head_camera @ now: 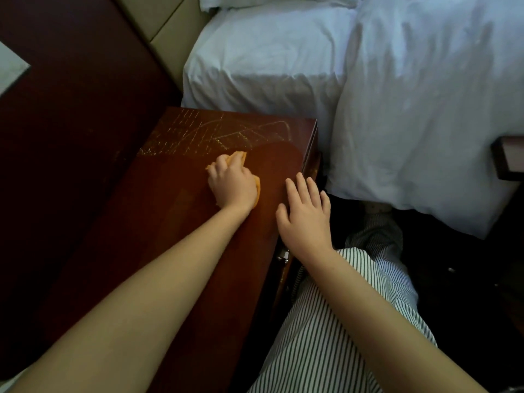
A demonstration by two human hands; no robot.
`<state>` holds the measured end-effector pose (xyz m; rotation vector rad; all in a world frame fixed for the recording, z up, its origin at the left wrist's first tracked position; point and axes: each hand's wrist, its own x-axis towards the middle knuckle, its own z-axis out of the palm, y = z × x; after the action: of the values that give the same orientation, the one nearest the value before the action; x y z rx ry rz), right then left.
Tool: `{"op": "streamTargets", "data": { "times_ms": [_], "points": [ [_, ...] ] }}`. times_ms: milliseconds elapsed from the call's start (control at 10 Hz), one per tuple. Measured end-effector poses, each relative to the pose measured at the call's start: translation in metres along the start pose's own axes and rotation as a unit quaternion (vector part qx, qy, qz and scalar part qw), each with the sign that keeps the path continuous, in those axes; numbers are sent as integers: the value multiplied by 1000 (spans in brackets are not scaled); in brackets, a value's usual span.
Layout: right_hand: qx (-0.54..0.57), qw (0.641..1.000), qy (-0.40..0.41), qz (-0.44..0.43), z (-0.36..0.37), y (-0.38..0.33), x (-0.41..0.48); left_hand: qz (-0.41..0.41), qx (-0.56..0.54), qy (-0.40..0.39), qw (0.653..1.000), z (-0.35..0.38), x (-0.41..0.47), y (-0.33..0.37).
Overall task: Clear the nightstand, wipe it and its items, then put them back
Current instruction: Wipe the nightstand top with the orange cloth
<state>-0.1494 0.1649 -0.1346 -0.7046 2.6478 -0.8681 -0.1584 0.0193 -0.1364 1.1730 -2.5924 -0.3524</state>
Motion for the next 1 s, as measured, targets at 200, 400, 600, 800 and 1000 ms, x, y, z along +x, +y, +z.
{"op": "streamTargets", "data": {
  "times_ms": [200, 400, 600, 800, 1000],
  "points": [
    [14, 1000, 18, 10, -3, 0, -4, 129, -31, -53, 990, 7, -15, 34],
    [27, 999, 17, 38, -4, 8, -4, 296, -54, -107, 948, -11, -35, -17],
    [35, 998, 0, 51, -8, 17, -2, 126, -22, -43, 991, -6, -1, -10],
    [43, 998, 2, 55, -9, 17, -1, 105, -10, -34, 994, 16, 10, 44],
    [53, 996, 12, 70, -10, 20, -1, 299, -51, -104, 947, 3, -13, 21]
  ]
}}
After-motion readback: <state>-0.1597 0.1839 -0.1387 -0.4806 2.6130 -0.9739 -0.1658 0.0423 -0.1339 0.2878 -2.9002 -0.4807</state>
